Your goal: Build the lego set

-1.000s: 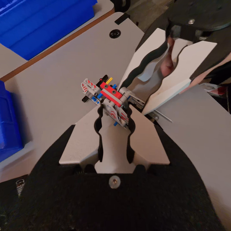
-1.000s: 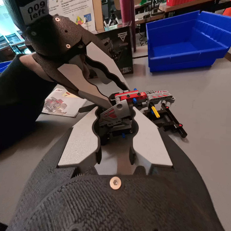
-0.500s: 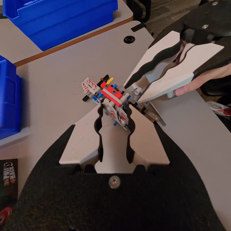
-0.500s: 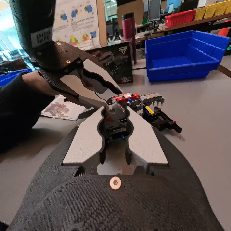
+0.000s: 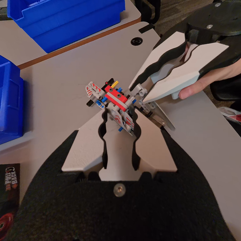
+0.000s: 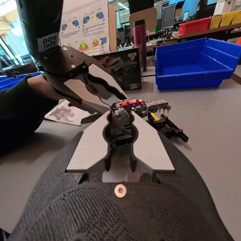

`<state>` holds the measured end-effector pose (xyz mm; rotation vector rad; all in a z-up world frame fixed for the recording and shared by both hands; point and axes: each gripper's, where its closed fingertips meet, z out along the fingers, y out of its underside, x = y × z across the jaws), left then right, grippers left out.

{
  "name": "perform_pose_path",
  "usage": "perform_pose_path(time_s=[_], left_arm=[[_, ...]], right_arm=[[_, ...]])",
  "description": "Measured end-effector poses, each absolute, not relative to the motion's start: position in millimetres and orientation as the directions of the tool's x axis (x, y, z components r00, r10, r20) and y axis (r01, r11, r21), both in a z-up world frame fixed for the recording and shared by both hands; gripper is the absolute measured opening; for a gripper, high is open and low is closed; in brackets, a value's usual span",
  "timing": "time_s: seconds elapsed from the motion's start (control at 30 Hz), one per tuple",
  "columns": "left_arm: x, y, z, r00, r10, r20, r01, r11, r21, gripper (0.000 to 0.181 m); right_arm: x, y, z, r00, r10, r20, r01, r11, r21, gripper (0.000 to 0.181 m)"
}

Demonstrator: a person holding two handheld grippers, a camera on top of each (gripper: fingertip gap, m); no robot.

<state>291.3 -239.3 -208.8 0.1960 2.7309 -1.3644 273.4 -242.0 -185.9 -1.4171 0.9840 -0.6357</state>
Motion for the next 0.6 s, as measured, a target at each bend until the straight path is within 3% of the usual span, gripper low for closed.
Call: perform_pose_path(time_s=[0.37, 0.5, 0.6], left_arm=[[291.4, -239.7, -208.8, -0.988, 0.077, -0.131, 0.151, 0.582, -0.799, 0.036], [291.7, -239.9, -208.7, -0.99, 0.075, -0.119, 0.14, 0.576, -0.806, 0.036], [291.9, -239.6, -208.7, -0.99, 0.075, -0.119, 0.14, 0.576, -0.806, 0.036]], right_arm=[[270.7, -244.5, -183.9, 0.499, -0.863, -0.076, -0.135, 0.009, -0.991, 0.019], [270.6, -248.5, -184.9, 0.488, -0.865, -0.115, -0.171, 0.035, -0.985, 0.017], [271.2, -254.8, -188.6, 0.468, -0.845, -0.26, -0.284, 0.134, -0.949, 0.016]])
